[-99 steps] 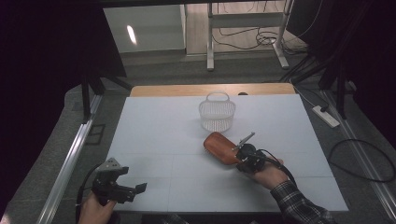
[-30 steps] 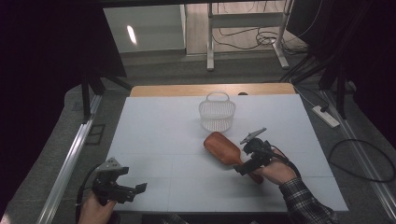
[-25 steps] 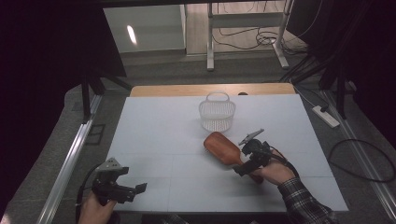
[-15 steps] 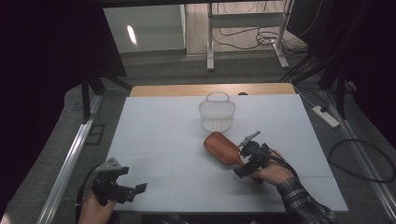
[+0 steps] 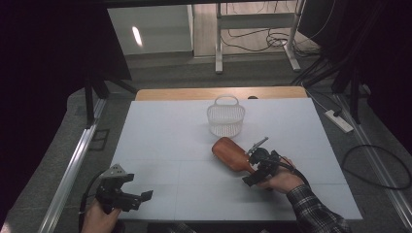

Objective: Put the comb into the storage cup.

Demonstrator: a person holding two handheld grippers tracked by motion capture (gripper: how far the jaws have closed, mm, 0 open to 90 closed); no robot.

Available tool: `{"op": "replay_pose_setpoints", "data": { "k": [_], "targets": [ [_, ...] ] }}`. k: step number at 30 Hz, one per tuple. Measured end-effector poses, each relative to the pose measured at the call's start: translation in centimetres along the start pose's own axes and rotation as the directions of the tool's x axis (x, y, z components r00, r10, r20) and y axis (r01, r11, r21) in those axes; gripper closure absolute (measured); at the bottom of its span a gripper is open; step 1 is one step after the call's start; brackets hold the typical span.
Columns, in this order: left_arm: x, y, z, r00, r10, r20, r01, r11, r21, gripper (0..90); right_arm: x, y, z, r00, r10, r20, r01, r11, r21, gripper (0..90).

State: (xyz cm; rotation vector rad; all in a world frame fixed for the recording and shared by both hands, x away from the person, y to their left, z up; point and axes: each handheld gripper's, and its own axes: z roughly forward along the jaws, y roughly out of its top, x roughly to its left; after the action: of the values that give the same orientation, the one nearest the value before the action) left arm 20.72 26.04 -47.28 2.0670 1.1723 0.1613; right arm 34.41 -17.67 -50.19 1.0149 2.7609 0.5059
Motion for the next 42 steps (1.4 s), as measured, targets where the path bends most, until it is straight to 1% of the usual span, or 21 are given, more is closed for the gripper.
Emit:
{"op": "replay_pose_setpoints", "data": {
  "k": [4,6,7,8,9,10,12,13,14,15,17,19,21,22,23,26,34,35,38,40,42],
  "targets": [
    [0.0,0.0,0.0,1.0,-0.001,0.001,0.001,1.0,-0.001,1.0,0.1,0.1,0.1,1.0,0.002,0.0,-0.002,1.0,-0.002,0.0],
    [0.0,0.0,0.0,1.0,0.0,0.0,0.0,1.0,0.0,1.0,0.2,0.2,0.0,1.0,-0.002,0.003,0.002,1.0,-0.007,4.2],
    [0.0,0.0,0.0,1.0,0.001,0.0,-0.001,1.0,0.0,1.0,0.2,0.2,-0.1,0.9999,-0.009,0.007,0.009,1.0,-0.015,10.8],
    [0.0,0.0,0.0,1.0,0.001,0.0,-0.001,1.0,0.001,1.0,0.2,0.2,-0.1,0.9999,-0.009,0.007,0.009,1.0,-0.015,10.8],
    [0.0,0.0,0.0,1.0,0.0,0.0,0.0,1.0,0.0,1.0,0.3,0.3,-0.1,0.9998,-0.02,0.002,0.02,1.0,-0.019,17.1],
    [0.0,0.0,0.0,1.0,0.0,0.001,0.0,1.0,0.0,1.0,0.3,0.3,-0.2,0.9998,-0.021,0.001,0.021,1.0,-0.02,20.2],
    [0.0,0.0,0.0,1.0,0.001,0.001,-0.001,1.0,0.0,1.0,0.4,0.4,-0.3,0.9997,-0.025,-0.003,0.025,0.999,-0.023,30.1],
    [0.0,0.0,0.0,1.0,0.001,0.001,-0.001,1.0,0.0,1.0,0.4,0.4,-0.3,0.9997,-0.025,-0.003,0.025,0.999,-0.023,30.1],
    [0.0,0.0,0.0,1.0,0.001,0.0,-0.001,1.0,0.0,1.0,0.4,0.4,-0.3,0.9997,-0.025,-0.005,0.025,0.999,-0.027,33.7],
    [0.0,0.0,0.0,1.0,0.001,0.001,-0.001,1.0,0.0,1.0,0.4,0.5,-0.5,0.9997,-0.023,-0.009,0.023,0.999,-0.032,40.4],
    [0.0,0.0,0.0,1.0,0.001,0.001,-0.001,1.0,0.0,1.0,0.4,0.6,-0.6,0.9997,-0.021,-0.015,0.021,0.999,-0.032,45.7],
    [0.0,0.0,0.0,1.0,0.002,0.0,-0.002,1.0,0.001,1.0,0.4,0.6,-0.6,0.9995,-0.021,-0.022,0.02,0.999,-0.029,55.2],
    [0.0,0.0,0.0,1.0,0.003,0.0,-0.003,1.0,0.002,1.0,0.4,0.6,-0.6,0.9994,-0.022,-0.025,0.021,0.999,-0.028,57.1],
    [0.0,0.0,0.0,1.0,0.003,0.001,-0.003,1.0,0.001,1.0,0.4,0.7,-0.6,0.9994,-0.022,-0.028,0.021,0.999,-0.025,59.7],
    [0.0,0.0,0.0,1.0,0.002,0.001,-0.002,1.0,0.001,0.9,0.3,0.7,-0.5,0.9991,-0.021,-0.037,0.02,1.0,-0.016,65.4],
    [0.0,0.0,0.0,1.0,0.004,0.0,-0.004,1.0,0.002,1.0,0.3,0.7,-0.5,0.9991,-0.023,-0.036,0.022,1.0,-0.007,69.0],
    [0.0,0.0,0.0,1.0,0.004,0.001,-0.004,1.0,0.0,1.0,0.2,0.7,-0.6,0.9986,0.012,-0.052,-0.011,1.0,0.007,71.7],
    [0.0,0.0,0.0,1.0,0.004,0.001,-0.004,1.0,0.0,1.0,0.3,0.6,-0.7,0.9982,0.024,-0.055,-0.023,1.0,0.003,72.0],
    [0.0,0.0,0.0,1.0,0.004,0.001,-0.004,1.0,0.0,1.0,0.3,0.6,-0.8,0.9983,0.023,-0.054,-0.023,1.0,-0.004,72.0],
    [0.0,0.0,0.0,1.0,0.002,-0.001,-0.002,1.0,-0.001,0.9,0.4,0.3,-1.0,0.9984,0.026,-0.05,-0.027,0.999,-0.028,72.1],
    [0.0,0.0,-0.1,1.0,-0.002,-0.003,0.002,1.0,-0.004,0.8,0.4,0.2,-1.0,0.9983,0.028,-0.051,-0.03,0.999,-0.039,72.2]
  ]
}}
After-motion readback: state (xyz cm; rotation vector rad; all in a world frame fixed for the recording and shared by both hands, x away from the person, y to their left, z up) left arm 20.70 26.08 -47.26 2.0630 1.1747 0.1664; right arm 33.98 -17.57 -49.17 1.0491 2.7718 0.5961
